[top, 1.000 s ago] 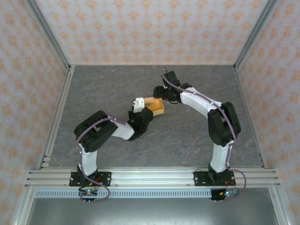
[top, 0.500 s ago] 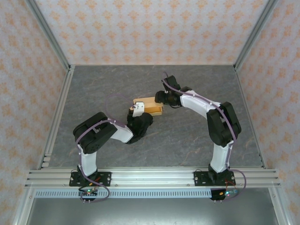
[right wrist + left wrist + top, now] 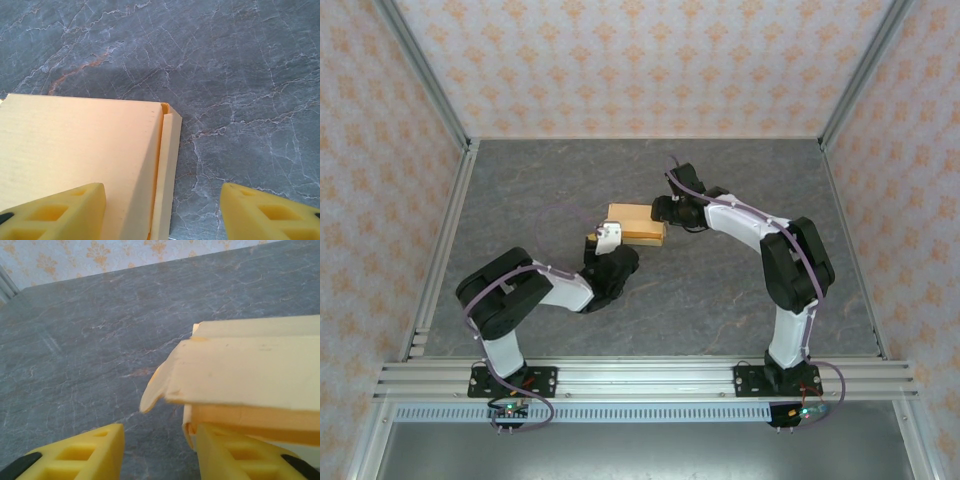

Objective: Fold the paper box

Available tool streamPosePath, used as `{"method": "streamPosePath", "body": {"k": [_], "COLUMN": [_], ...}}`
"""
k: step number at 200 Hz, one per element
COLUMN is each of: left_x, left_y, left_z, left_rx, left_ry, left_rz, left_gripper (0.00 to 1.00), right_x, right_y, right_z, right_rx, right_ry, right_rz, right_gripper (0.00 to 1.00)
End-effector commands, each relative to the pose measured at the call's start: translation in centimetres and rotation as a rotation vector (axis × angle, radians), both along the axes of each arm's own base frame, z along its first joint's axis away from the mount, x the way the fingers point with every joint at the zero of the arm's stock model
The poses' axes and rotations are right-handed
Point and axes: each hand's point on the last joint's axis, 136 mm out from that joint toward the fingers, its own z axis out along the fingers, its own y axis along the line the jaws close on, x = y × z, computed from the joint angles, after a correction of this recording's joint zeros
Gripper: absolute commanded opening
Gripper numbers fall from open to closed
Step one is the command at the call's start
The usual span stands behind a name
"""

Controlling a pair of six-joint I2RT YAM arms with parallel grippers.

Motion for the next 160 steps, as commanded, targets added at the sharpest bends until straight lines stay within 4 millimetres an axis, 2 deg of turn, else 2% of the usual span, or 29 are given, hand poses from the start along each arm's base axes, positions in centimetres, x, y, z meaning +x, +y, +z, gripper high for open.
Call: {"method": "streamPosePath", "body": {"k": [1,34,57,77,101,119,134,160], "left_x": [-1.2,-3.0,-4.6,-5.5,-6.0,-5.5,-4.3,-0.9], "left_y": [0.6,1.1,1.4,1.6,2.1,2.4,2.6,2.2], "left_z": [-0.2,-0.9,0.1,2.2,5.9,8.4,9.7,10.1], "left_rx": [0.006,-0.019,-0.063,-0.125,-0.251,-0.356,-0.415,-0.523], "left_ry": [0.043,0.144,0.21,0.266,0.287,0.28,0.284,0.333], "left_rz": [-0.01,-0.05,-0.096,-0.147,-0.206,-0.248,-0.259,-0.281], "left_gripper": [0.43,0.44,0.47,0.49,0.51,0.56,0.56,0.57], "right_x": [0.3,0.2,0.2,0.2,0.3,0.4,0.5,0.5], "right_y": [0.2,0.4,0.5,0.5,0.6,0.6,0.5,0.6], "right_z": [1.3,1.3,1.2,0.9,1.1,1.2,1.2,1.0], "right_rx": [0.009,0.008,0.005,-0.003,-0.006,-0.013,-0.018,-0.017], "right_ry": [-0.031,-0.028,-0.025,-0.02,-0.026,-0.029,-0.032,-0.03], "right_rz": [-0.007,0.001,0.005,0.008,0.015,0.017,0.017,0.019], "right_gripper": [0.62,0.62,0.62,0.62,0.62,0.62,0.62,0.62]}}
